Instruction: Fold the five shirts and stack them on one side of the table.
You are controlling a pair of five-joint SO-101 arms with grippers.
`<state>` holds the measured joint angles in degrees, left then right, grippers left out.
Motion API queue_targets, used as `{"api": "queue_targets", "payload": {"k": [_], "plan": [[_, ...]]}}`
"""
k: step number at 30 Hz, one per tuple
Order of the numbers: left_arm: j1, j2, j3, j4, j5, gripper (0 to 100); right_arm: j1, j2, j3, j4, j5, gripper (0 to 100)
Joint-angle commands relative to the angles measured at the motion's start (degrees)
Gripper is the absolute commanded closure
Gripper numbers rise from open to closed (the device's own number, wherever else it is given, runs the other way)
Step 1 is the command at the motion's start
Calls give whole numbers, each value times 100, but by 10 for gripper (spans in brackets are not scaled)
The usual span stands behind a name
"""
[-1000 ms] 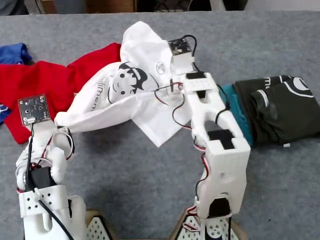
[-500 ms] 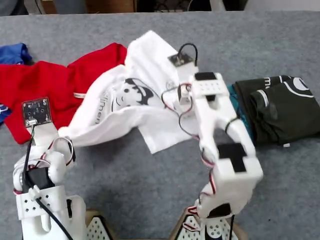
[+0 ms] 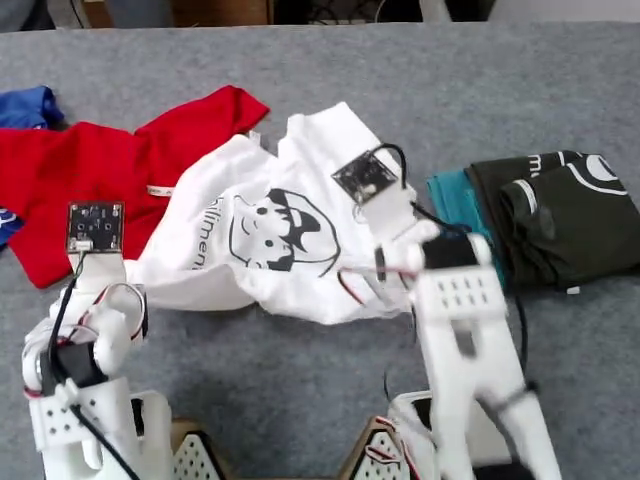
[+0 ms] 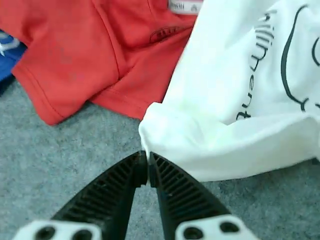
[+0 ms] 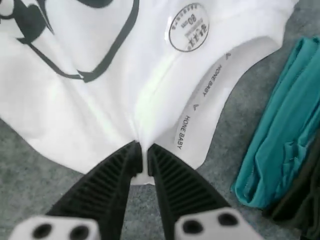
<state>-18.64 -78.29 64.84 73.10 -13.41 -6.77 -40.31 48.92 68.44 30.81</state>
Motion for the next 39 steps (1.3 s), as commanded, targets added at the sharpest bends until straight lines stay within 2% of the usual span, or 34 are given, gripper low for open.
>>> {"api": "queue_targets", "payload": {"k": [1,7,10,14,15,17,20,24,28,33,36,39], "plan": [[66,-844,-259,352,-123,972,-62,-1218,40,325,18,984],[57,-2725,-75,712,-422,971,-62,-2448,48,677,0,983],[57,-2321,-207,686,-387,955,-62,-2659,31,853,-88,937],[57,-1960,-365,686,-149,774,-53,-2721,22,888,-475,758],[57,-1960,-418,695,-149,763,-53,-2721,22,888,-448,725],[31,-1960,-532,712,-132,787,-53,-2721,22,862,-440,687],[13,-1916,-708,624,-114,817,-53,-2712,-40,756,-475,684],[4,-1662,-681,-167,299,818,88,-2668,-136,308,-642,684],[13,-387,-690,-1442,501,816,325,-2642,-84,-105,-941,684],[-189,2347,-1059,-2910,563,736,519,-1912,-92,-615,-958,684],[-365,3921,-1771,-3385,563,734,571,-1200,-101,-1029,-958,684],[-391,5240,-2554,-3455,571,736,545,-505,-303,-1222,-967,684]]}}
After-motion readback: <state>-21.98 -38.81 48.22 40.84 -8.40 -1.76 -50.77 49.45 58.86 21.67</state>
